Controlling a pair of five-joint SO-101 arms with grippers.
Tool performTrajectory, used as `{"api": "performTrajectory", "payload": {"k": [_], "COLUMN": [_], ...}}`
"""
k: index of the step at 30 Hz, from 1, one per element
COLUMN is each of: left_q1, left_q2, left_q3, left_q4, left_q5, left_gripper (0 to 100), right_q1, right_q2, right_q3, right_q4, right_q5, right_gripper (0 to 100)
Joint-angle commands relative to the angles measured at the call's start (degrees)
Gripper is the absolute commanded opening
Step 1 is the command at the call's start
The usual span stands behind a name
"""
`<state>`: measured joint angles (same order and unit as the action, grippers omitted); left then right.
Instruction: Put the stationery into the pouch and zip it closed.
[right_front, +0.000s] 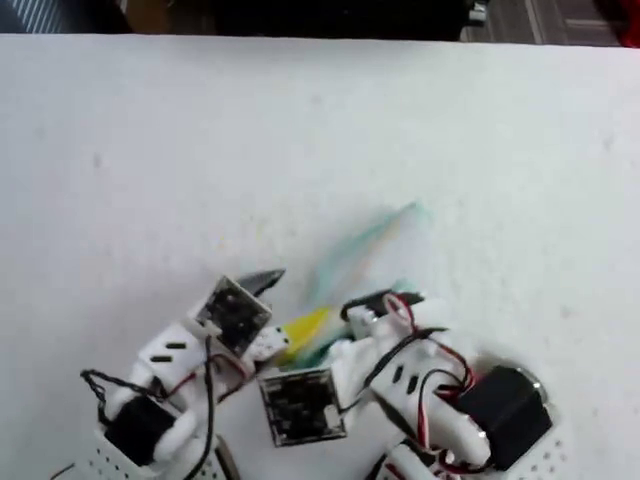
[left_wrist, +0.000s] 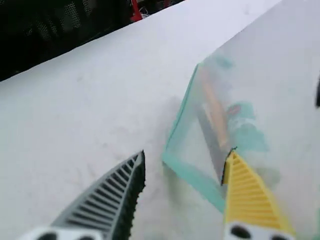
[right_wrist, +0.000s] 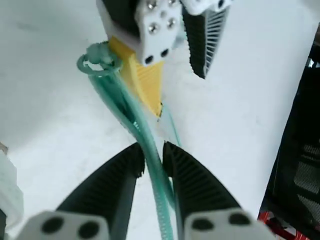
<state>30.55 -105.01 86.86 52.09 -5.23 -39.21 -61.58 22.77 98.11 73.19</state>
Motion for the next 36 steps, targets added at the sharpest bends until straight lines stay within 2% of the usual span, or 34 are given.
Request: {"api": "performTrajectory", "payload": {"k": [1,6,11,16,19,24,28,31,36], "left_q1": [0.3,2.6,3.7,3.8,3.8,3.6,-2.0,-7.4,-9.3], "left_q2": [0.5,0.4,0.4,0.4,0.4,0.4,0.4,0.4,0.4], "left_q3": [-3.3,-7.7,-8.5,-11.2,-11.3,-7.4,-9.1,-15.2,-25.1], "left_q4": [5.9,11.3,12.9,15.0,13.6,7.8,8.4,13.0,21.2], "left_q5": [-4.5,-4.7,-5.0,-4.8,-4.6,-1.8,-1.9,-1.8,-2.3], "left_gripper": [27,27,27,27,27,27,27,27,27], "right_q1": [7.0,14.1,14.7,14.4,14.1,9.4,10.3,11.8,12.6], "right_q2": [-1.4,-1.6,-1.9,-1.5,-1.5,-1.9,-1.9,-1.9,-1.9], "right_q3": [-3.6,4.4,9.3,9.8,9.8,9.6,8.6,8.4,7.3], "right_q4": [-2.3,-9.2,-17.2,-18.8,-18.8,-17.3,-17.3,-17.3,-17.4], "right_q5": [-1.1,-3.1,-13.0,-15.3,-15.3,-15.3,-15.3,-14.9,-14.9], "right_gripper": [1.6,1.6,1.6,1.6,1.6,1.6,1.6,1.6,1.6]}}
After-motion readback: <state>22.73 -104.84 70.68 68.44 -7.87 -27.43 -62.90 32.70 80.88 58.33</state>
